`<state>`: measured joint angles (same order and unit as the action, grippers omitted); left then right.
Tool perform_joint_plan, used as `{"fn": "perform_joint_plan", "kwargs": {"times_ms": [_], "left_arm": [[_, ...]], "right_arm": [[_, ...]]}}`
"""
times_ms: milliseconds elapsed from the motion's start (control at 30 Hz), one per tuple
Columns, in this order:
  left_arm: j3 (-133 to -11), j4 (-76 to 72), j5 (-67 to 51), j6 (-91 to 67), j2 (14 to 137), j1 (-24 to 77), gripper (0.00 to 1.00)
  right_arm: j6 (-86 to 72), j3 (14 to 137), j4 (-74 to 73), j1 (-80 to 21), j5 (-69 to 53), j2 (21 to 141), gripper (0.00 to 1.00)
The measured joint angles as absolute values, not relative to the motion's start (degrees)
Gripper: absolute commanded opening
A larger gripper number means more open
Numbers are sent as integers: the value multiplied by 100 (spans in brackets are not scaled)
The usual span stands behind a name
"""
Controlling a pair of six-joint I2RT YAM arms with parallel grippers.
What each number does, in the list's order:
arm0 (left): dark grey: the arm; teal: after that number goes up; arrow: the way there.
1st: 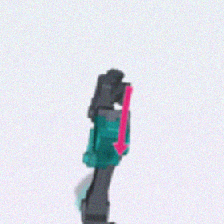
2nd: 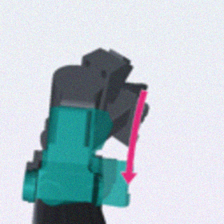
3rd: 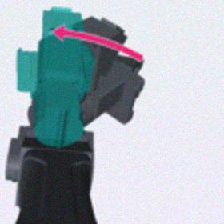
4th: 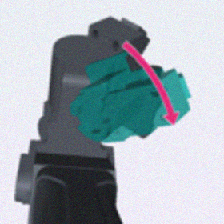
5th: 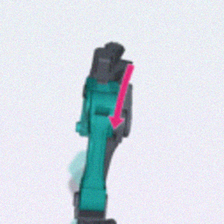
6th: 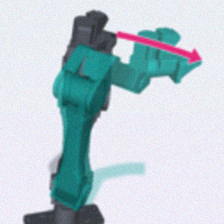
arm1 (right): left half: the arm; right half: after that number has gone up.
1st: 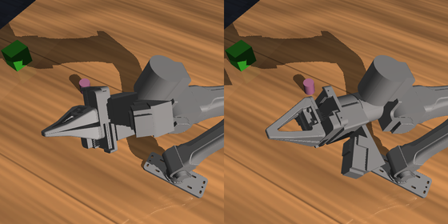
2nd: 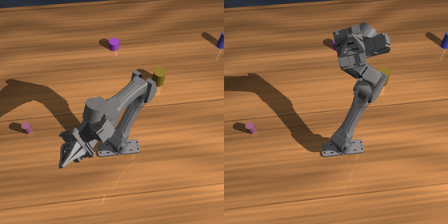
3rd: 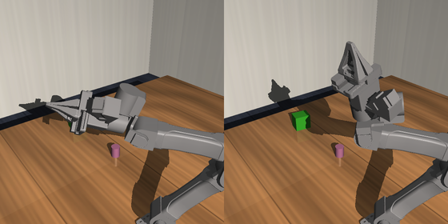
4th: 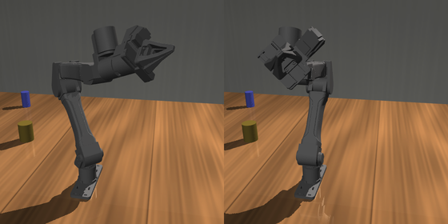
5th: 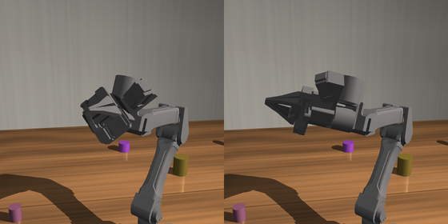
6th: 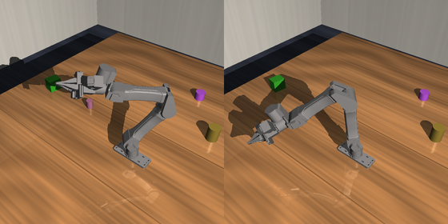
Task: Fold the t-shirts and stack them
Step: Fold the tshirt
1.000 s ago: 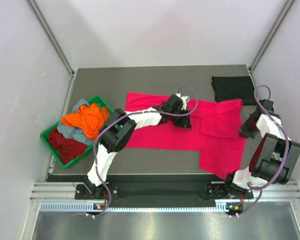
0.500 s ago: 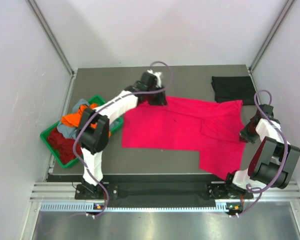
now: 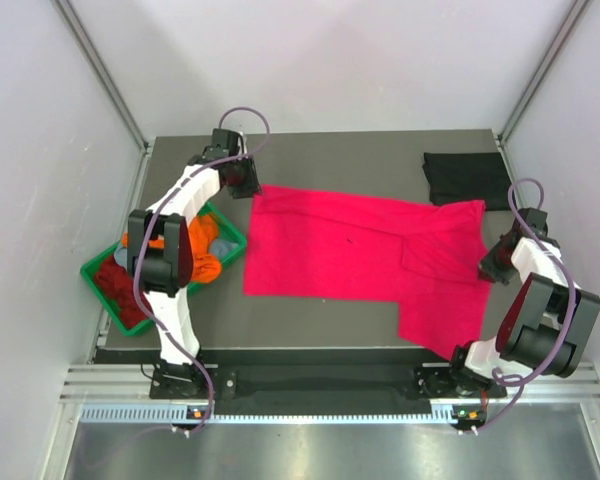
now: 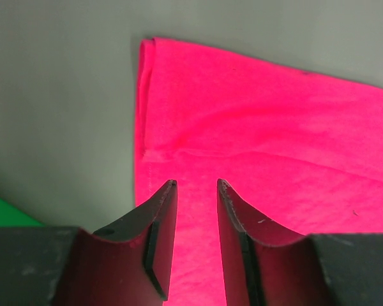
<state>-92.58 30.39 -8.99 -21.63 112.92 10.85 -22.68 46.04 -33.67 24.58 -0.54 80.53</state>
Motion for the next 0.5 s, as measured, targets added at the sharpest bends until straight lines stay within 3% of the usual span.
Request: {"fn": "perform_joint_plan", "kwargs": {"times_ms": [500], "left_arm": [[-9408, 3127, -346, -2309, 11909, 1085, 32]], "right_arm": [[-2255, 4604, -3339, 2499, -287, 8053, 0]]}}
